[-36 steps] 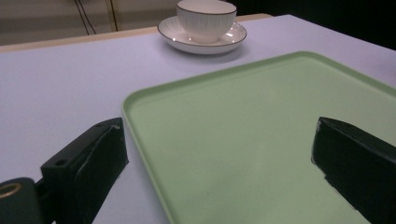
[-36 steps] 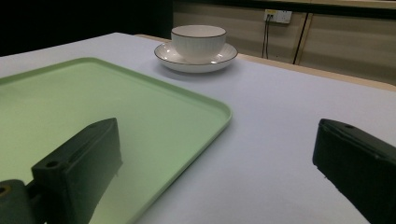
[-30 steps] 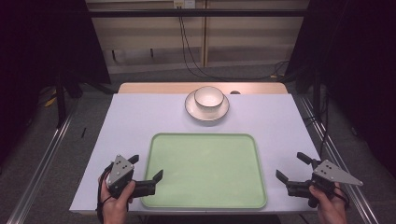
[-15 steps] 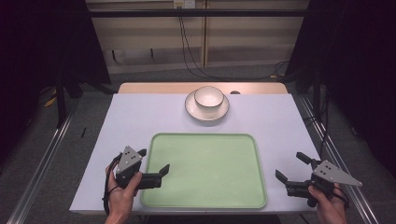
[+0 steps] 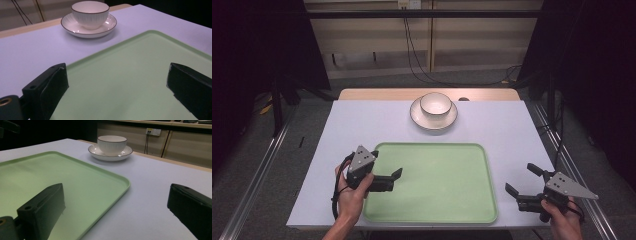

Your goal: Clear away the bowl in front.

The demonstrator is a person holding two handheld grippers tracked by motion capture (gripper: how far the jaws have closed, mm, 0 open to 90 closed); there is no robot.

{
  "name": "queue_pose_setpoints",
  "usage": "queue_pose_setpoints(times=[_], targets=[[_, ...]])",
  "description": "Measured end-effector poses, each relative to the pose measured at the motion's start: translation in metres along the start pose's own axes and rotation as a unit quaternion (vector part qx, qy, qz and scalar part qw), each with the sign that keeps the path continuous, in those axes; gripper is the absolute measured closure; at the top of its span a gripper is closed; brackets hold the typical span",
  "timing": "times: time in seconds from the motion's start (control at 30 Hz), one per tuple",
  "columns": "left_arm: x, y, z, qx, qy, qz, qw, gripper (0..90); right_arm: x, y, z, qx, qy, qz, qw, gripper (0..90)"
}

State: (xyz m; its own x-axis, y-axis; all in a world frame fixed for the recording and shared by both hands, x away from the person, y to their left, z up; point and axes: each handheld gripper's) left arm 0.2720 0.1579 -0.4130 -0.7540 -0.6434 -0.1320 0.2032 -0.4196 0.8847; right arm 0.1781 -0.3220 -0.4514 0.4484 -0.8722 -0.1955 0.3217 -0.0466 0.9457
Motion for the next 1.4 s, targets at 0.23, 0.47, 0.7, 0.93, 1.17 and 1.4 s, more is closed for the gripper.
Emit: queue_pose_setpoints(times=[0.23,0.47,0.7,0.93,1.17,1.4], targets=[[-0.011,0.012,-0.011,0.010,0.003,-0.001,0.9999,3.8,0.000,0.000,0.002,0.010,0.001,-0.005,0.9999,0.7],[-0.021,0.019,-0.023,0.010,-0.002,0.004,0.9999,4.2,0.000,0.001,0.002,0.015,0.008,-0.004,0.9999,0.7],[-0.029,0.026,-0.033,0.012,-0.016,0.001,0.9998,4.5,0.000,0.000,0.002,0.013,0.008,-0.004,0.9999,0.7],[-0.037,0.033,-0.044,0.006,-0.015,-0.003,0.9999,4.5,-0.002,0.000,0.002,0.013,0.010,-0.004,0.9999,0.7],[-0.044,0.040,-0.059,0.000,-0.026,-0.009,0.9996,4.9,-0.002,0.000,0.002,0.013,0.011,-0.004,0.9998,0.7],[-0.048,0.052,-0.072,-0.009,-0.022,-0.014,0.9996,5.3,-0.001,0.000,0.002,0.014,0.013,-0.004,0.9998,0.7]])
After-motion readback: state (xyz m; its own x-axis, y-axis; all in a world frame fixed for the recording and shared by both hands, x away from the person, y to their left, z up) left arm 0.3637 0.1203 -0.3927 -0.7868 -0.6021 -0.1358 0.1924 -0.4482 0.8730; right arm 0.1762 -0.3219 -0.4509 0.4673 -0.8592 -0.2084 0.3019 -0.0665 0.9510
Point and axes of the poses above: each handheld gripper's, and its own axes: z roughly backward along the jaws, y roughly out of its top, x roughly to its right, and after that the axes turned 12 degrees about -z, right-handed
